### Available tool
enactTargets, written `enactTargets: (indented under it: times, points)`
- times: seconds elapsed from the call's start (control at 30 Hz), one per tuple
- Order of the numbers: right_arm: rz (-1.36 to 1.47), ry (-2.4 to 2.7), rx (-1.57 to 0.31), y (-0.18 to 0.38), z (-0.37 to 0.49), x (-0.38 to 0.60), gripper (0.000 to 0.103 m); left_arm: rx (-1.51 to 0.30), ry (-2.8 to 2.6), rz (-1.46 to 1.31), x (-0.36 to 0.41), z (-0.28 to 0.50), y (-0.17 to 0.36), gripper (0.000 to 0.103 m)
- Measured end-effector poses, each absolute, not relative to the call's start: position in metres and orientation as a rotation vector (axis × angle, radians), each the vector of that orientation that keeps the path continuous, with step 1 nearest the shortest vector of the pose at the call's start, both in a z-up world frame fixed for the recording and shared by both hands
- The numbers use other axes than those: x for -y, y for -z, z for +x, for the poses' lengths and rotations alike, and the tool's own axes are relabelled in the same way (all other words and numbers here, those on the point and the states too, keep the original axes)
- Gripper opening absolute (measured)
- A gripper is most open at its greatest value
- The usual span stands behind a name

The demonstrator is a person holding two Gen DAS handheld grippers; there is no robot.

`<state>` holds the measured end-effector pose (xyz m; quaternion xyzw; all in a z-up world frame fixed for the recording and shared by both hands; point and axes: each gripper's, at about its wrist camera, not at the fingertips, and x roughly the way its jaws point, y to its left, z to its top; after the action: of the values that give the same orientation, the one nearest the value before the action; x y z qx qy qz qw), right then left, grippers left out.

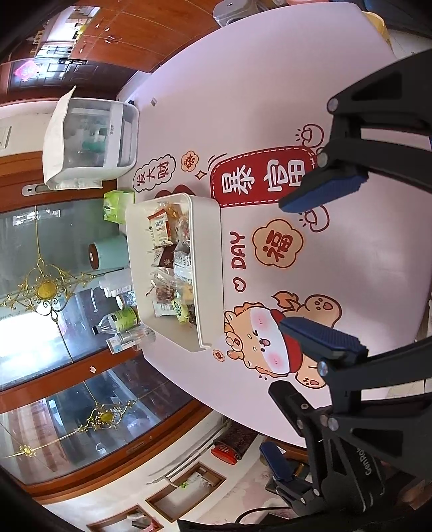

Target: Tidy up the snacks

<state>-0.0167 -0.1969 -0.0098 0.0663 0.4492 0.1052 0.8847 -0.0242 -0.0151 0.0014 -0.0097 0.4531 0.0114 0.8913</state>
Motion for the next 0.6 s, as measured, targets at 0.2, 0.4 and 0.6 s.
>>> enactTargets:
  times: [0.2, 0.4, 0.6]
  points:
    - [0.140, -0.223, -0.934, 0.0113, -0.0187, 0.1997, 0.066, -0.955, -0.020, -0.022, 0.0185, -0.0251, 0.0017, 0.102]
    - [0.142, -0.220, -0.935, 0.0118, -0.0192, 0.1995, 0.066, -0.961, -0.019, -0.022, 0.0193, -0.0257, 0.0032, 0.102]
    - [0.144, -0.221, -0.936, 0.0126, -0.0198, 0.2000, 0.066, -0.963, -0.018, -0.021, 0.0199, -0.0257, 0.0038, 0.102]
